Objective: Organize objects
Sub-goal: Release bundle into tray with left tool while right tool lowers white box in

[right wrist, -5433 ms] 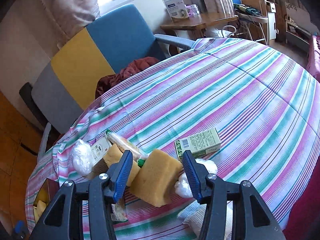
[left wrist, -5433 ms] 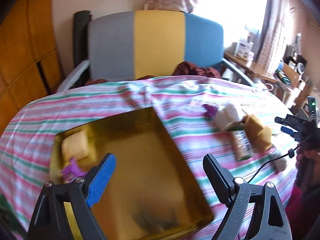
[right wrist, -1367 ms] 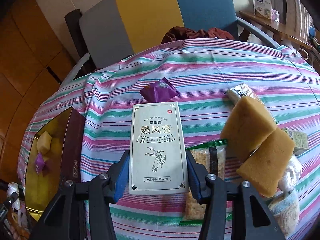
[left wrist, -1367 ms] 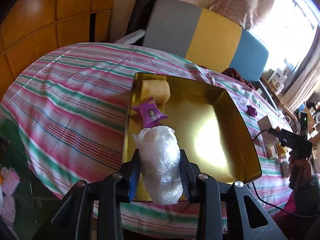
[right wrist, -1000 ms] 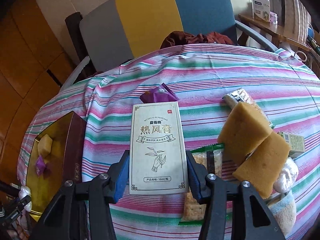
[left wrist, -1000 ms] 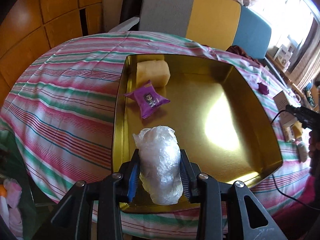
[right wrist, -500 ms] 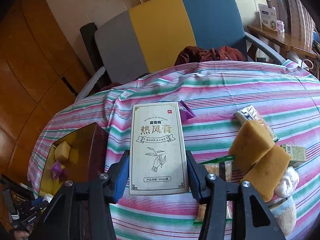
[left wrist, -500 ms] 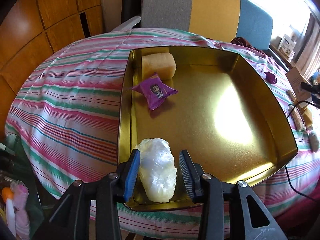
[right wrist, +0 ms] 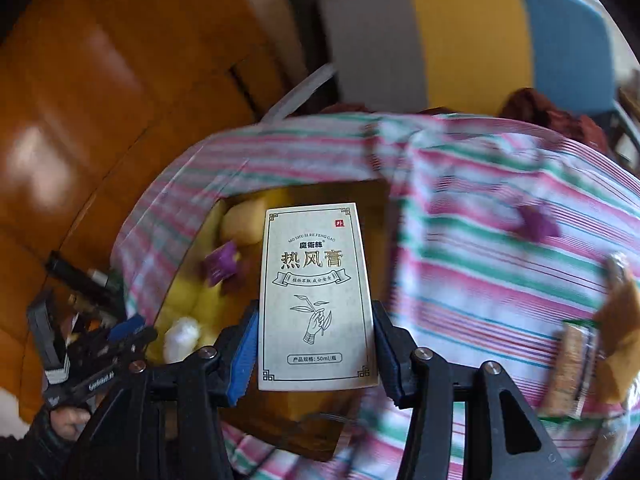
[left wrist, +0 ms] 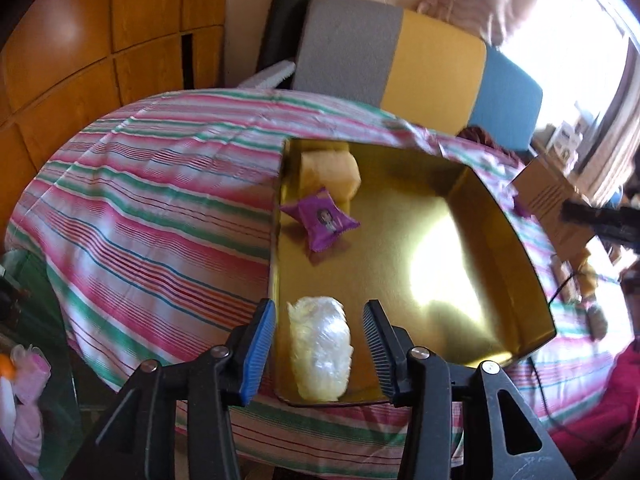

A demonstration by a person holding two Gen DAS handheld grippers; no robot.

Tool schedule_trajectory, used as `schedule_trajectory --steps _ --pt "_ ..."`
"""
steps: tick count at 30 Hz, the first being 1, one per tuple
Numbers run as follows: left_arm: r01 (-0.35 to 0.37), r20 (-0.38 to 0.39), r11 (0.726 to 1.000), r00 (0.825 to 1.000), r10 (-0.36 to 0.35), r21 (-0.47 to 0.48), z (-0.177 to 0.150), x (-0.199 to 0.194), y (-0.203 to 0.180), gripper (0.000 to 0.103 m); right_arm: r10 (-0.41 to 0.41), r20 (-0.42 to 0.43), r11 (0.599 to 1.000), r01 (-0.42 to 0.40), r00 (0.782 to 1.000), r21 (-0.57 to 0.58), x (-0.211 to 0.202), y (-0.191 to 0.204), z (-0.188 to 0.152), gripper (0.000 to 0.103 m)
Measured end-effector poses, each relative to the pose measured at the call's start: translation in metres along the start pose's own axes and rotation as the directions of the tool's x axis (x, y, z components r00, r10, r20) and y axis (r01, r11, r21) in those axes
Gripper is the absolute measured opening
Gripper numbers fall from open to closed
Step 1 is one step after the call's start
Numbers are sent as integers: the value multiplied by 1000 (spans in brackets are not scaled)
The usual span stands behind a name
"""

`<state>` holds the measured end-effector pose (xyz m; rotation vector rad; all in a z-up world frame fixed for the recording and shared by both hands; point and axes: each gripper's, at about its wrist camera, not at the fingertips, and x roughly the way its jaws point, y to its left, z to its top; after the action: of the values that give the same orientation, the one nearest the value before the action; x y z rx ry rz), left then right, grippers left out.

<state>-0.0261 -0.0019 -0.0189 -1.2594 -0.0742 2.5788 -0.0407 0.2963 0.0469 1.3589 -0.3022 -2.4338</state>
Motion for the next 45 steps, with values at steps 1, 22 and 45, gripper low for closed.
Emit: schedule_trajectory --steps 1,22,45 --pt "1 9 1000 1000 -1 -11 1 -3 4 47 15 -44 999 -17 999 -35 13 16 1 52" --pt "35 41 982 999 -27 -186 -9 -4 64 51 -37 -355 974 -45 934 -221 173 142 -8 57" --pt "-71 114 991 990 84 -110 2 -26 42 67 72 -105 997 -73 992 -7 75 76 -17 66"
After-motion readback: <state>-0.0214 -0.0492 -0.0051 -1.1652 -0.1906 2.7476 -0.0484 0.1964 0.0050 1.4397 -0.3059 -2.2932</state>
